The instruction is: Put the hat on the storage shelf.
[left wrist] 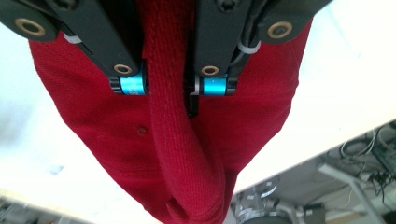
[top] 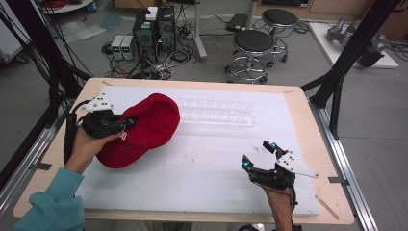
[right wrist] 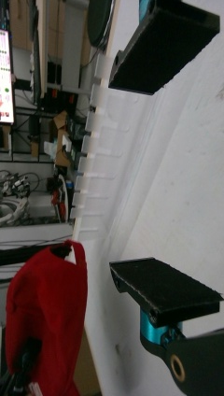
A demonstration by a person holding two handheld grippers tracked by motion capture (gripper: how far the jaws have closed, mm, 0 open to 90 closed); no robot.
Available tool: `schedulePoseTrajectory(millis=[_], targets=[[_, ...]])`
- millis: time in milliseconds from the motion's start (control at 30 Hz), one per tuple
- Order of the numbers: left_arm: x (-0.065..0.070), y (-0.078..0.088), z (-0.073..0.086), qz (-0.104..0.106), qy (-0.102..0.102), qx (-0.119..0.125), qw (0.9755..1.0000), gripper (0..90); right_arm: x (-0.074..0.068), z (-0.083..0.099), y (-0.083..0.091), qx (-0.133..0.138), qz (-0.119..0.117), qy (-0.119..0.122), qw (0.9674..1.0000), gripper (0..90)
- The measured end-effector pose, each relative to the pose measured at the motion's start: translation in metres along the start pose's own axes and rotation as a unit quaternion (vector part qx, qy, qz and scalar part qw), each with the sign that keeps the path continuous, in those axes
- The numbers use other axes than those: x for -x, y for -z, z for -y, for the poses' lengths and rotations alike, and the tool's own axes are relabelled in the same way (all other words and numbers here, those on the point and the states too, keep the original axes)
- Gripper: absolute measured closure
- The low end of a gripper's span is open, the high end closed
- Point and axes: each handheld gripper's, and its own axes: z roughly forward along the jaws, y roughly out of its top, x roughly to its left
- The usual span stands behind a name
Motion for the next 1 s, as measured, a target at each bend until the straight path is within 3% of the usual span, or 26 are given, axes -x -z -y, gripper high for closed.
schedulePoseTrajectory(millis=[133, 233, 567, 1000], targets=[[0.006, -0.004, -0.005, 0.027, -0.005, 0.016, 0.9995, 86.7, -0.009, -0.007, -0.005, 0.005, -0.019, -0.006, 0.9998, 10.0], [0.011, -0.009, -0.009, 0.031, -0.010, 0.018, 0.9993, 86.7, -0.017, -0.011, -0.010, 0.007, -0.028, 0.000, 0.9996, 10.0], [0.030, -0.033, -0.029, 0.054, -0.009, 0.060, 0.9967, 86.7, -0.043, -0.027, -0.031, 0.007, -0.068, 0.011, 0.9976, 10.0], [0.054, -0.069, -0.049, 0.072, -0.010, 0.066, 0.9952, 86.7, -0.057, -0.036, -0.044, 0.011, -0.095, 0.006, 0.9954, 10.0]])
